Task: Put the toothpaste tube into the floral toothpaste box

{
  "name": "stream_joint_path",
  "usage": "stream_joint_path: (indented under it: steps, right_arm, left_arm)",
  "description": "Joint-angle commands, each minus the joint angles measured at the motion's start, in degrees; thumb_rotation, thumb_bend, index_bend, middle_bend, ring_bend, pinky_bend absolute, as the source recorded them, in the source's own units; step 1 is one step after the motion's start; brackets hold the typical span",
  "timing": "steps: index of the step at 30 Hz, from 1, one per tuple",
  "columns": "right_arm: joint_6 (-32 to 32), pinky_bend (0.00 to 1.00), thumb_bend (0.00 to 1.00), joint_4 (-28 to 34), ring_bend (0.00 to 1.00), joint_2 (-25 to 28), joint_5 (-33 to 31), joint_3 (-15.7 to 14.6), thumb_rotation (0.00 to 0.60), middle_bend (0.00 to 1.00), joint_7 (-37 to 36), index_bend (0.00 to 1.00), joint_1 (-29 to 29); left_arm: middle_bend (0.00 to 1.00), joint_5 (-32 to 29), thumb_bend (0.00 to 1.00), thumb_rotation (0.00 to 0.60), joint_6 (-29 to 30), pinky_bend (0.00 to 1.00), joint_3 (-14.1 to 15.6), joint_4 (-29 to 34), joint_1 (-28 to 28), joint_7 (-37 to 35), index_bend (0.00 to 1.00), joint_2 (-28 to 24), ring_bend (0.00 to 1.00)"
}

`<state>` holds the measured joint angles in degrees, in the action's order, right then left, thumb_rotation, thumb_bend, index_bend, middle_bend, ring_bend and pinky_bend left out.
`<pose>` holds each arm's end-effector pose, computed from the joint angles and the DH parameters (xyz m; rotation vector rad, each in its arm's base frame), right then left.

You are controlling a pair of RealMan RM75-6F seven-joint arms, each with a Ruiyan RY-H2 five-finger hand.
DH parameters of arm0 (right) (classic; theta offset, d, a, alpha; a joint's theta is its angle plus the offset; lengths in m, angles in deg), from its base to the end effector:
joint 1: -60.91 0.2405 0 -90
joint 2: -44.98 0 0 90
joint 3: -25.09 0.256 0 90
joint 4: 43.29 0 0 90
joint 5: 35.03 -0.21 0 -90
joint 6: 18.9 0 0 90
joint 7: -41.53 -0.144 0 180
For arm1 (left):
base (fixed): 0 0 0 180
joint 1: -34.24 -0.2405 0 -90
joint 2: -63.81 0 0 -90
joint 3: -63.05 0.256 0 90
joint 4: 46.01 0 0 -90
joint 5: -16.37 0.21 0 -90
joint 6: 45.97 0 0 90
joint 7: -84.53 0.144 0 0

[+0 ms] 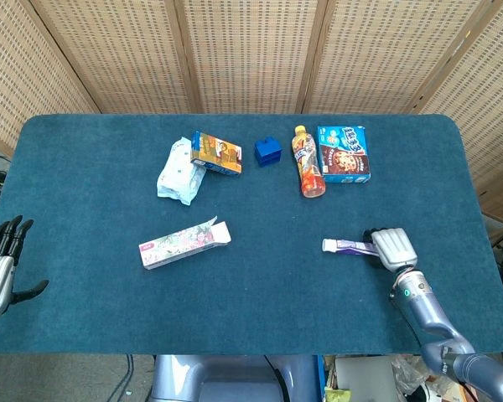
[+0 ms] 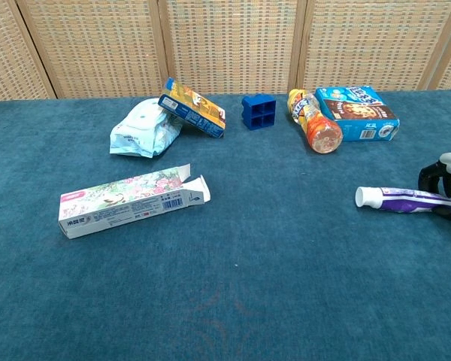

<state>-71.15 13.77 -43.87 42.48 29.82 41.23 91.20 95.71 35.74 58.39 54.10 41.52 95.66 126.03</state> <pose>-0.3170 -0.3361 0.0225 1.7403 -0.9412 0.6405 -0.2934 0.1972 0.1587 -1.3805 -0.8868 -0.8004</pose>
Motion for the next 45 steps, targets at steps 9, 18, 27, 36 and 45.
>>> stream_joint_path:
  steps: [9, 18, 27, 36, 45]
  right_arm:
    - [-9.2, 0.49, 0.56, 7.3, 0.48, 7.0, 6.2, -1.4, 0.6, 0.65, -3.3, 0.63, -2.3]
    - [-14.9, 0.49, 0.56, 14.9, 0.48, 13.9, 8.1, -1.9, 0.6, 0.65, 3.3, 0.63, -4.6]
    - [-16.1, 0.49, 0.56, 18.8, 0.48, 16.6, 8.1, -2.1, 0.6, 0.66, 6.8, 0.63, -5.7]
    - [-16.3, 0.49, 0.56, 20.4, 0.48, 18.2, 8.0, -1.9, 0.6, 0.66, 8.0, 0.63, -6.2]
    - [-16.5, 0.49, 0.56, 21.0, 0.49, 19.0, 8.1, -2.1, 0.6, 0.66, 8.6, 0.63, -6.7]
  left_arm:
    - [0.0, -1.8, 0.18, 0.6, -4.6, 0.0, -2.0, 1.7, 4.1, 1.8, 0.0, 0.0, 0.0]
    - [0.0, -16.7, 0.18, 0.6, -19.1, 0.03, -6.9, 3.5, 16.5, 13.3, 0.0, 5.8, 0.0]
    - [0.0, -32.6, 0.18, 0.6, -26.7, 0.11, -8.3, -1.2, 26.4, 20.1, 0.0, 16.2, 0.0]
    - [0.0, -40.4, 0.18, 0.6, -27.5, 0.13, -7.7, -5.3, 32.4, 22.9, 0.0, 22.1, 0.0]
    - [0.07, -47.1, 0.18, 0.6, -26.5, 0.26, -6.8, -10.1, 37.1, 25.9, 0.08, 28.0, 0.1]
